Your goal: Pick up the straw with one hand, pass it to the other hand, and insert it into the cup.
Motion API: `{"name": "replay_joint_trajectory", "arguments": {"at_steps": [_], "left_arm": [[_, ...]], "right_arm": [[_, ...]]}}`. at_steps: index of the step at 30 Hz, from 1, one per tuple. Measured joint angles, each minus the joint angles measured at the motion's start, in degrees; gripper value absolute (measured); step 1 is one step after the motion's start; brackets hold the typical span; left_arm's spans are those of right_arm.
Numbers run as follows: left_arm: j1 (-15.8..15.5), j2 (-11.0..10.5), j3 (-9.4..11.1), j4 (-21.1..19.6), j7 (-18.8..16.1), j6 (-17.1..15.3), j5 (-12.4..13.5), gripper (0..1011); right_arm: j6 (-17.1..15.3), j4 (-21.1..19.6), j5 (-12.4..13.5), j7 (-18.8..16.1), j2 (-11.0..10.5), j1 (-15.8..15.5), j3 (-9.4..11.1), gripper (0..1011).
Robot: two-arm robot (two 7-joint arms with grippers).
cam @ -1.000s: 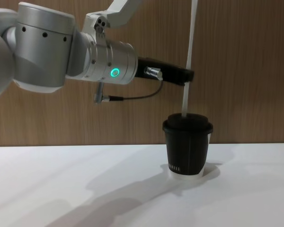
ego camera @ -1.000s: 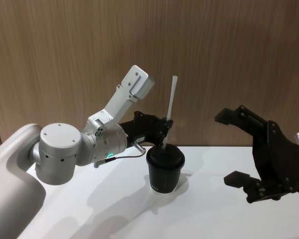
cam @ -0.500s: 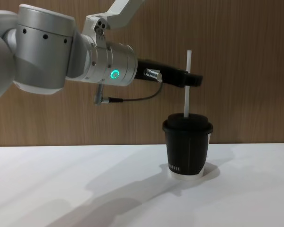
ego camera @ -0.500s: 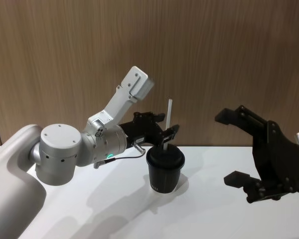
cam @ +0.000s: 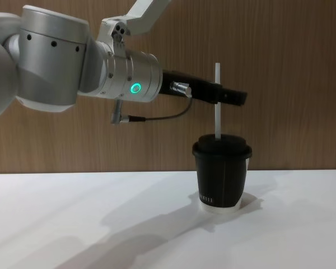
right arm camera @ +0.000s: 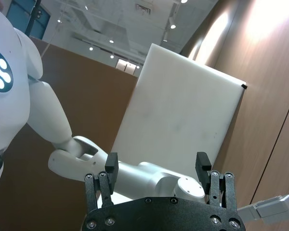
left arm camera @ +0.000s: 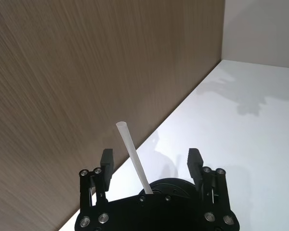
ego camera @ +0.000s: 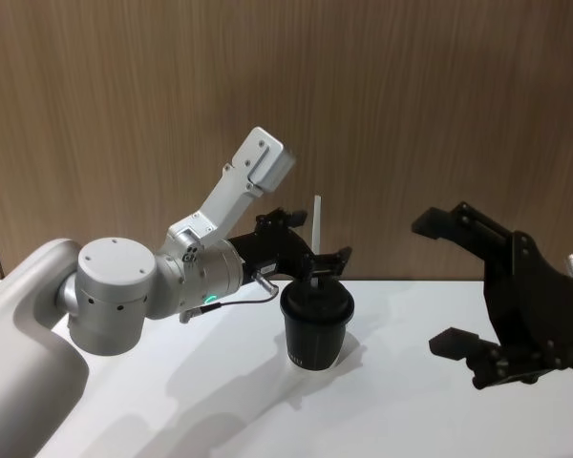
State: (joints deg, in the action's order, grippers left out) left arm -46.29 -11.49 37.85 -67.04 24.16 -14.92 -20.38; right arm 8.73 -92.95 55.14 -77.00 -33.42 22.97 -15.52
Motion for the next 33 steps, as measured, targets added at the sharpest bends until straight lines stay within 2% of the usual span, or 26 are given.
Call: {"name": "replay_joint_trajectory", "arguments": {"at_steps": [2,11,16,26,33], "left_arm": [[0.0,0.01,0.0,0.01,0.0,0.0,0.0,1000],[0.22,-0.03,-0.13,-0.1,0.01,0.26,0.11,1003],[0.86,-0.25,-0.47,-0.77,0.02,1.79,0.29,1003],[3.02,-1.44,-1.47,-3.11,0.48,7.05,0.73,1003],[4.68,-2.32,-2.13,-5.23,0.4,9.9,1.32,1004]], "right_arm": [[0.0,0.0,0.0,0.0,0.0,0.0,0.0,1001],[0.0,0.01,0.0,0.42,-0.02,0.08,-0.07,1001],[-0.74,-0.26,-0.07,1.79,-0.32,0.09,-0.19,1001],[-3.61,-1.3,-1.35,6.95,-1.64,0.24,-0.71,1001],[-4.63,-1.51,-2.45,11.08,-1.36,0.61,-1.17,1001]]}}
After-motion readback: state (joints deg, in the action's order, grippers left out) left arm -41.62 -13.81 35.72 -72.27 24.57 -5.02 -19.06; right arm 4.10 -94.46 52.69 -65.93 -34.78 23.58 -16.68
